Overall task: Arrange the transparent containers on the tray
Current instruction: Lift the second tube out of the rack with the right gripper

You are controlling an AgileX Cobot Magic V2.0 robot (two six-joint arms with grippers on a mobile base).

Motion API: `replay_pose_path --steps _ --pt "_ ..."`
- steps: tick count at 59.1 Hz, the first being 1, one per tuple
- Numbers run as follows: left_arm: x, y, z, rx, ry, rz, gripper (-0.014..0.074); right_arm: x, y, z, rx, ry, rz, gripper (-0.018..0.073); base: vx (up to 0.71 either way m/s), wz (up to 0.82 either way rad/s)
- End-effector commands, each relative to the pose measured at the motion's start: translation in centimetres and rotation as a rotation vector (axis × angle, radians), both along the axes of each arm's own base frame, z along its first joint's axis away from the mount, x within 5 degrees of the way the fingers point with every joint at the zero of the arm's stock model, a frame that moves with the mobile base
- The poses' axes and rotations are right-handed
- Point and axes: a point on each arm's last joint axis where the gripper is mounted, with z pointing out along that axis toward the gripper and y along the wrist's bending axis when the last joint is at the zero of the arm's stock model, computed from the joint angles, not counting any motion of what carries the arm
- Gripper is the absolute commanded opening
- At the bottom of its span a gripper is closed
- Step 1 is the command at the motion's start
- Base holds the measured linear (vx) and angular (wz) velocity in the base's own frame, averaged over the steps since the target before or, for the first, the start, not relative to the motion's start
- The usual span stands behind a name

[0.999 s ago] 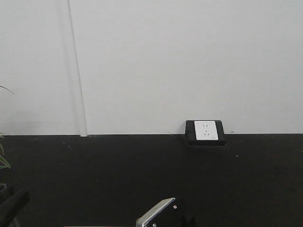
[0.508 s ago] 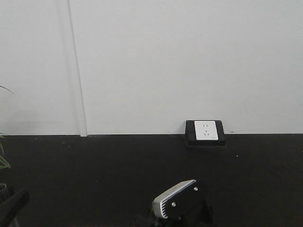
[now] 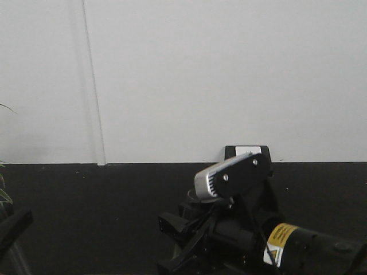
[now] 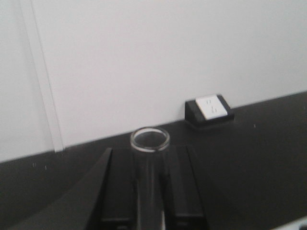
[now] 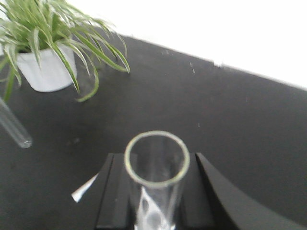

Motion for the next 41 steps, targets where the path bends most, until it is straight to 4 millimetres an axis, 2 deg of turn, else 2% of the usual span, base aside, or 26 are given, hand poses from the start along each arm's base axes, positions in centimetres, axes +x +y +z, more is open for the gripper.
replay_pose_path --steps 1,9,22,32,41 --pt "-0.1 -0.1 3.9 -0.059 -0.134 -0.011 0.0058 -0.7 -0.8 4.6 0.096 -0.132 0.001 0.0048 0.0 0.0" --pt "-0.3 0.1 5.7 -0.067 -0.139 0.0 0.0059 -2.1 -2.2 6.6 0.151 -0.184 -0.002 0.0048 0.0 0.0" --pt "-2.7 1.1 6.1 -0.047 -0.083 0.032 0.0062 -4.6 -4.6 8.0 0.126 -0.162 0.012 0.0048 0.0 0.0" --pt "-5.1 1.9 6.8 -0.061 -0.119 0.043 0.0062 -4.9 -6.3 8.5 0.131 -0.143 -0.038 0.005 0.0 0.0" --pt "-6.1 2.3 6.8 -0.061 -0.116 0.051 0.0062 -5.0 -6.4 8.5 0.129 -0.136 -0.037 0.0051 0.0 0.0"
